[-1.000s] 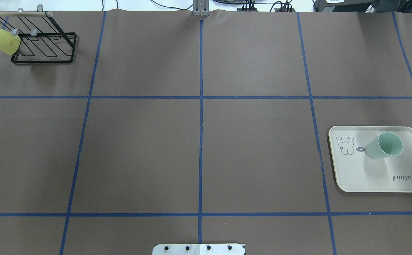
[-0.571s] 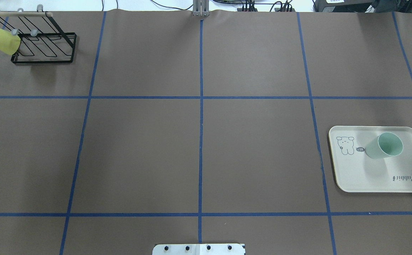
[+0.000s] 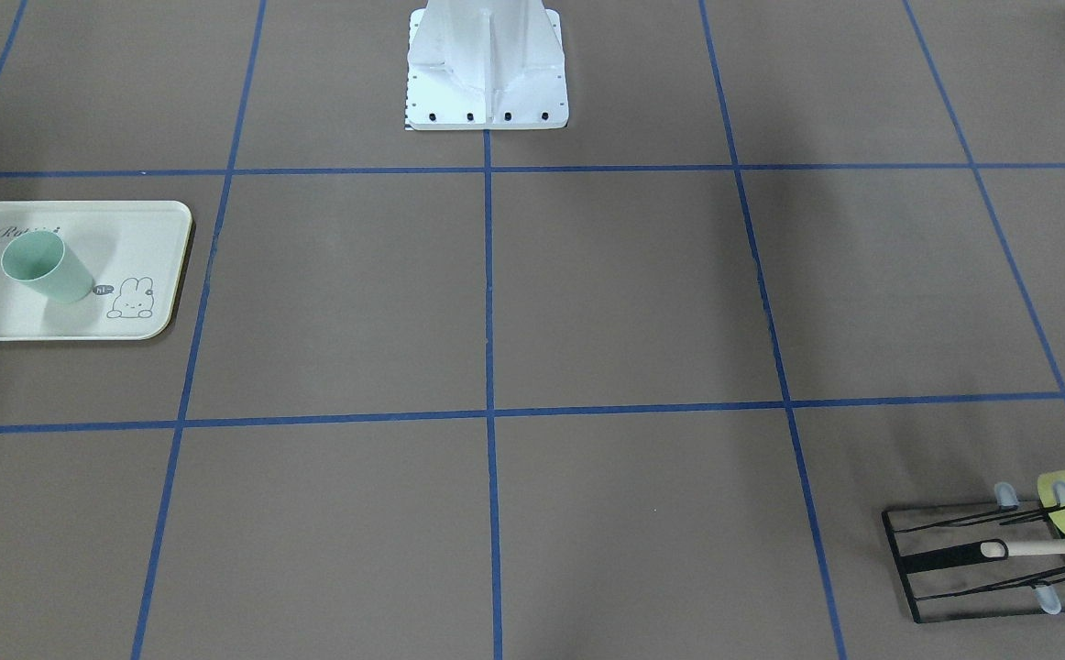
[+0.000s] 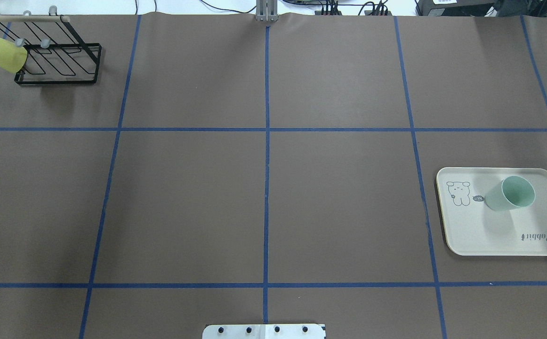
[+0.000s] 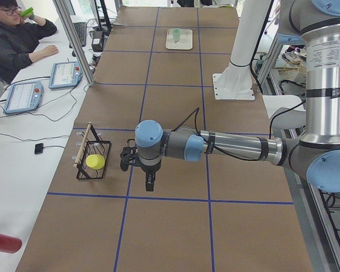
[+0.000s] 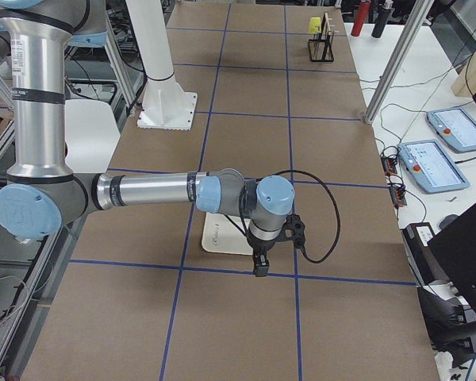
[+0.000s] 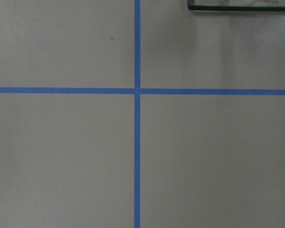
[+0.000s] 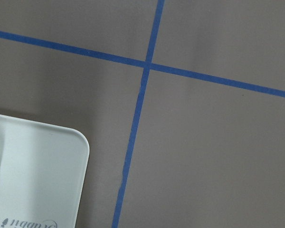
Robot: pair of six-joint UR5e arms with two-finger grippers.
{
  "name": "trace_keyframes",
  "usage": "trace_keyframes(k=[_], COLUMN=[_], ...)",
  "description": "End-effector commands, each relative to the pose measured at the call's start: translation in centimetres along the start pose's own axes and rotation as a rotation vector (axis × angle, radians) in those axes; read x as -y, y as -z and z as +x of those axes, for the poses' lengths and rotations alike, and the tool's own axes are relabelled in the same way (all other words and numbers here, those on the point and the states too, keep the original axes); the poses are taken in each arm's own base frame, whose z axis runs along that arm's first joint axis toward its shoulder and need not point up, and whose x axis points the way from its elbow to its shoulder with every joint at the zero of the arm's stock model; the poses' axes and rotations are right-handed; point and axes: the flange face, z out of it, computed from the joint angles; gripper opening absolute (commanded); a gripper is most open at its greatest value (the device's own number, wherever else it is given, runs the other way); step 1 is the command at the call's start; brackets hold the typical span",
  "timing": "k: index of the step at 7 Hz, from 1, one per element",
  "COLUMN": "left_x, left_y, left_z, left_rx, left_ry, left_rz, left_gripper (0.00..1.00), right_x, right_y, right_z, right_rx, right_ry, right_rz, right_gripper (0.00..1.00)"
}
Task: Left arm grabs green cup and hands to right arm on tray
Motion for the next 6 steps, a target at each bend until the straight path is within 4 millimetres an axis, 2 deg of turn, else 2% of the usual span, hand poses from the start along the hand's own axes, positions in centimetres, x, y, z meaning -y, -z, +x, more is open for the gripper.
trace_keyframes(k=[1, 2, 3, 5, 6], left_x=[-1.3, -3.3, -3.4, -4.5, -4.2], left_y=[-0.3, -0.7, -0.4, -1.2, -1.0], left_z=[-1.0, -1.7, -1.4, -2.7, -2.5], left_rx=[0.007, 0.008, 0.010, 0.035, 0.038], left_ry=[0.023, 0.035, 0.029, -0.053, -0.065], left_rz=[-0.012, -0.026, -0.019, -0.041, -0.037], left_gripper=[1.00, 1.00, 1.00, 1.00, 1.00], right_x=[-0.8, -0.7, -0.6, -0.4, -0.6], right_y=[-1.1, -1.1, -1.0, -0.9, -1.2], right_z=[0.3, 0.3, 0.0, -0.2, -0.1], right_rx=[0.056, 0.058, 0.080, 0.103, 0.105], right_ry=[-0.034, -0.036, -0.035, -0.047, -0.051], right_rz=[-0.008, -0.008, -0.002, 0.005, -0.001], right_gripper=[0.99, 0.99, 0.99, 0.99, 0.99])
